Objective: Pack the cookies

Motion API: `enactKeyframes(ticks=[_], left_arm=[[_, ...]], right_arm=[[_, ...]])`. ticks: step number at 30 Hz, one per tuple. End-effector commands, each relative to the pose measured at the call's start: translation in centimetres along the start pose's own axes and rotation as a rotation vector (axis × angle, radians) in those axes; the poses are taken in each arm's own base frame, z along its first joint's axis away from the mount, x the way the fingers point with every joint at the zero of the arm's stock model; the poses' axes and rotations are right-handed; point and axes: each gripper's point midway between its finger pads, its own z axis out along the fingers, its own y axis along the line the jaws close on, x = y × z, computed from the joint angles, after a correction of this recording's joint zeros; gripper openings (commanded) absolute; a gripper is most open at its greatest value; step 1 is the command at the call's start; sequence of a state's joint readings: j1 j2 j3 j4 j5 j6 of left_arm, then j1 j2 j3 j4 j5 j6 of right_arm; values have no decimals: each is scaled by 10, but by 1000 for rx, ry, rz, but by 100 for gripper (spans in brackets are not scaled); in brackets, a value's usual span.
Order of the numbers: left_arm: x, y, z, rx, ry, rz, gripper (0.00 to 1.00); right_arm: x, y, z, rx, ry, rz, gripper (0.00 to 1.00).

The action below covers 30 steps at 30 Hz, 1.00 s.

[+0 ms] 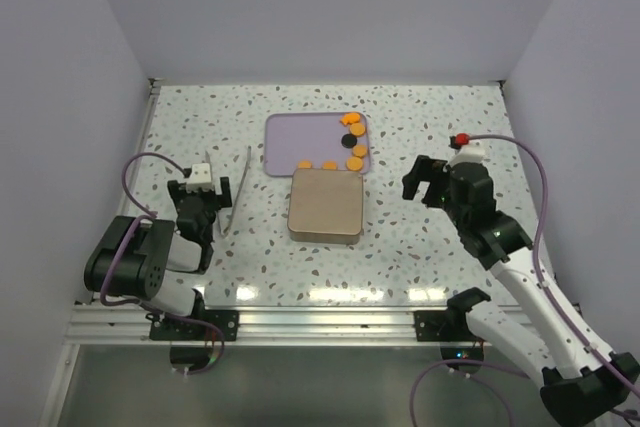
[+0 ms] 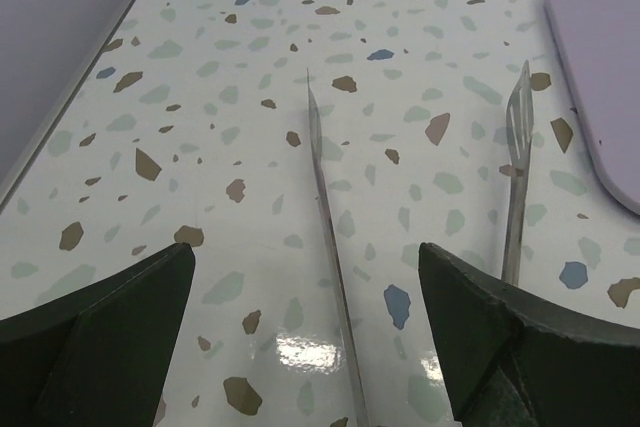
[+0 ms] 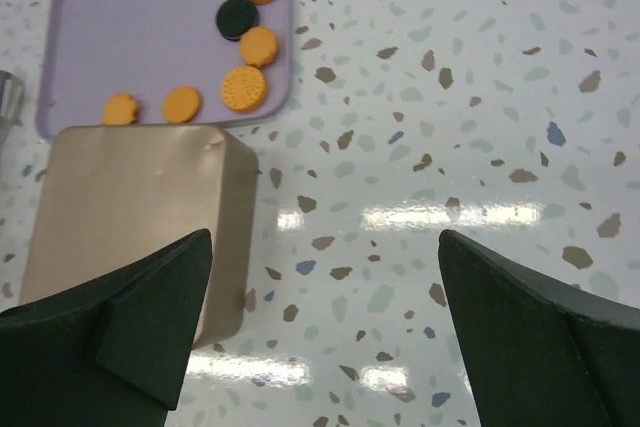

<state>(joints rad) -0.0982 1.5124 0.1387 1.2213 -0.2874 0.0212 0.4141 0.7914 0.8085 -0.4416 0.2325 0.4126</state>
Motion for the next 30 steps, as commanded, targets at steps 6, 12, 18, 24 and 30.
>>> enactKeyframes(ticks=[6, 12, 18, 24, 30], left_arm=[[-46, -9, 7, 54, -169, -28, 100], [-48, -9, 8, 53, -177, -31, 100], [-48, -9, 8, 54, -177, -32, 100], [-48, -9, 8, 53, -177, -31, 100], [-48, -9, 8, 53, -177, -31, 100]], right_arm=[[26, -41, 29, 110, -158, -162, 99], [44, -70, 43, 194, -304, -137, 99], [44, -82, 79, 218, -297, -282, 99], [36, -95, 106, 179, -424, -246, 99], [60, -93, 151, 84, -275, -342, 99]])
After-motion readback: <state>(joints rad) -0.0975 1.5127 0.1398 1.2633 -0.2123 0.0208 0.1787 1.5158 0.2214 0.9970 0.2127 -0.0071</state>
